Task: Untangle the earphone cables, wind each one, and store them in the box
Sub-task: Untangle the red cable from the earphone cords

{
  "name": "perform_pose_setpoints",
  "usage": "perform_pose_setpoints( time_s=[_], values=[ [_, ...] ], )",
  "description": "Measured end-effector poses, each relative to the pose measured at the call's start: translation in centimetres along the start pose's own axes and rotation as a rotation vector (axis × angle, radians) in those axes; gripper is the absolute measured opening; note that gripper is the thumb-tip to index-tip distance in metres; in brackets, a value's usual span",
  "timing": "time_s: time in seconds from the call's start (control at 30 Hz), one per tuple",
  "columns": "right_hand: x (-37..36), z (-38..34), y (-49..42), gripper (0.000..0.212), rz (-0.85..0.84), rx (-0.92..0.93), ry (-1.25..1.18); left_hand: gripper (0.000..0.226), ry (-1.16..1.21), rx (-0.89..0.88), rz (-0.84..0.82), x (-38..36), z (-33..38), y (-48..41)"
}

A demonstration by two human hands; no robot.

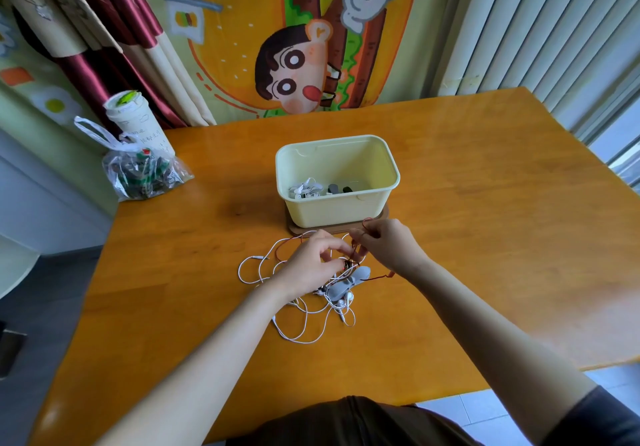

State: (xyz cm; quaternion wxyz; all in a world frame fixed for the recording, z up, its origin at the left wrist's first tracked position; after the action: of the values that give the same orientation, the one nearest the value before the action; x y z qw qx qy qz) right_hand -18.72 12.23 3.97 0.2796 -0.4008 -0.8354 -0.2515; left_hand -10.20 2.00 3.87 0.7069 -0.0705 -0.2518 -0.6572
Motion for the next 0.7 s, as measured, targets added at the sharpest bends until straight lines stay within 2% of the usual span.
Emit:
perform_pose_setpoints(
  time_s=[0.13,0.3,0.4,0.53,0.63,0.7],
  values=[
    [-0.1,-0.2,0.3,0.038,-0.006,0.001,-0.016,0.017,0.111,0.055,0.032,0.6,-0.7,0.0],
    [0.3,-0.1,0.2,0.035,0.001,-0.026,-0.051,0.013,0.227,0.081,0.075,0.8,-1.7,0.0],
    [0.5,0.0,0.1,0.033,-0.005,-0.038,-0.047,0.005,0.19,0.155,0.154,1.5,-2.8,0.2],
    [0.0,0.2,0.2,0.033,-0.031,-0.049,-0.022,0.011,0.084,0.247,0.233,2.0,-4.2,0.0],
    [-0.5,0.0,0.3,0.028,-0.045,-0.059,0.003,0.006,0.162,0.295,0.294,2.4,-4.7,-0.2],
    [-0.5,-0.1,0.4,0.029,-0.04,-0.057,0.008,0.002,0.221,0.343,0.273,2.3,-5.2,-0.1]
  ],
)
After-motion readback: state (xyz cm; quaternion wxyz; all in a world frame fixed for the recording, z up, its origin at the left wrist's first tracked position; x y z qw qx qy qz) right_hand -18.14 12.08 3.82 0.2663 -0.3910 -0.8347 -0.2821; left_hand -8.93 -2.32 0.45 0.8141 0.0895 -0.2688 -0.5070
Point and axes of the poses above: each hand's wrist, its own y-axis away from the middle knuckle, its own x-axis out of the back of the hand, z = x × y, the point moved 7 cm from there along -y, towards the middle knuckle, and after that the axes turned 1 degree about -y, right-handed, at the moved point
